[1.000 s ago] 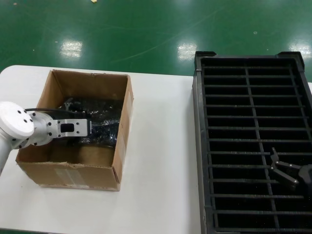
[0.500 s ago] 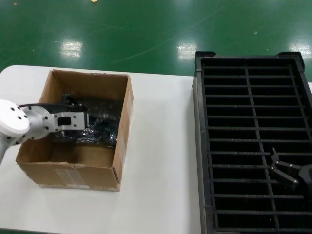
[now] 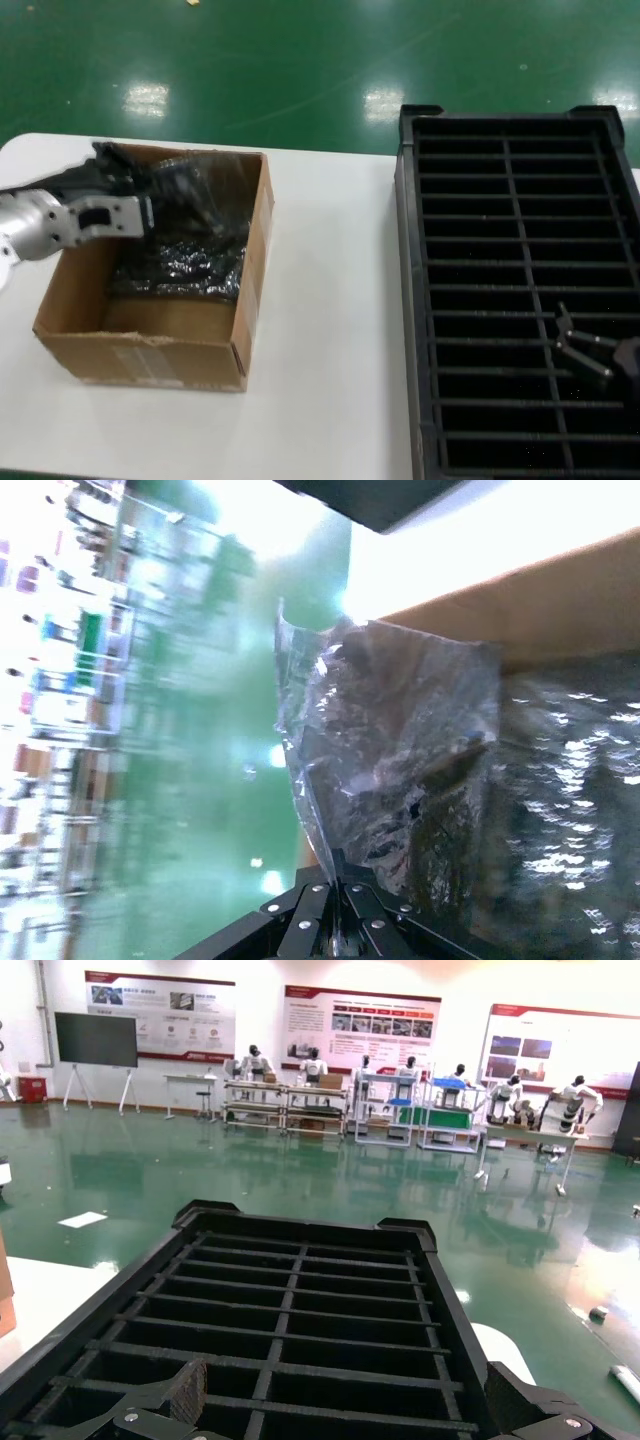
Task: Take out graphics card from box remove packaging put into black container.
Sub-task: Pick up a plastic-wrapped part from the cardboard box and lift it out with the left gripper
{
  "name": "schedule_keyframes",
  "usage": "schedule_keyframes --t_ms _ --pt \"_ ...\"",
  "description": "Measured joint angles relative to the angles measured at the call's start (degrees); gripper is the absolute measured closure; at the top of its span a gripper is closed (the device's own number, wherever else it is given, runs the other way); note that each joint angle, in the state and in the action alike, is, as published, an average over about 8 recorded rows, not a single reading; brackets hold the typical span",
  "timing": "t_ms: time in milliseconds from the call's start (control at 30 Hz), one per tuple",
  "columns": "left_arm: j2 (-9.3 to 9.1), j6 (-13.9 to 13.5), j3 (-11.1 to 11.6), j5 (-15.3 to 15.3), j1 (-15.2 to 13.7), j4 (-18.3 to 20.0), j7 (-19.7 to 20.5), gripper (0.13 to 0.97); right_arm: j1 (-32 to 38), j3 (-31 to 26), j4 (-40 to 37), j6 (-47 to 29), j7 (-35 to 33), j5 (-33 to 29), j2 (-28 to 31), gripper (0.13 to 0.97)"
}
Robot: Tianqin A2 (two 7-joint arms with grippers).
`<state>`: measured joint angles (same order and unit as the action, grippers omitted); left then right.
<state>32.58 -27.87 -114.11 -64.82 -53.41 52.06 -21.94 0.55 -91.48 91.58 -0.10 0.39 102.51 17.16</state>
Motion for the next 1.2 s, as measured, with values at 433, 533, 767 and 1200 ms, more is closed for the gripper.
schedule_keyframes --t_ms 433,533,767,1200 --pt "14.58 -0.86 11.88 -4.36 18.04 34.27 7.19 0.957 0.00 0.00 0.00 0.00 0.00 0.00 0.00 0.129" --pt "17.23 -0.72 14.58 -9.26 22.76 39.46 5.20 0.957 0.00 0.00 0.00 0.00 0.00 0.00 0.00 0.129" --pt "19.48 -0.67 19.18 -19.25 33.02 46.36 -0.03 0.957 0.00 0.00 0.00 0.00 0.00 0.00 0.00 0.129" --pt "17.63 1.30 19.12 -18.55 42.36 53.00 4.03 0.957 0.00 0.00 0.00 0.00 0.00 0.00 0.00 0.129"
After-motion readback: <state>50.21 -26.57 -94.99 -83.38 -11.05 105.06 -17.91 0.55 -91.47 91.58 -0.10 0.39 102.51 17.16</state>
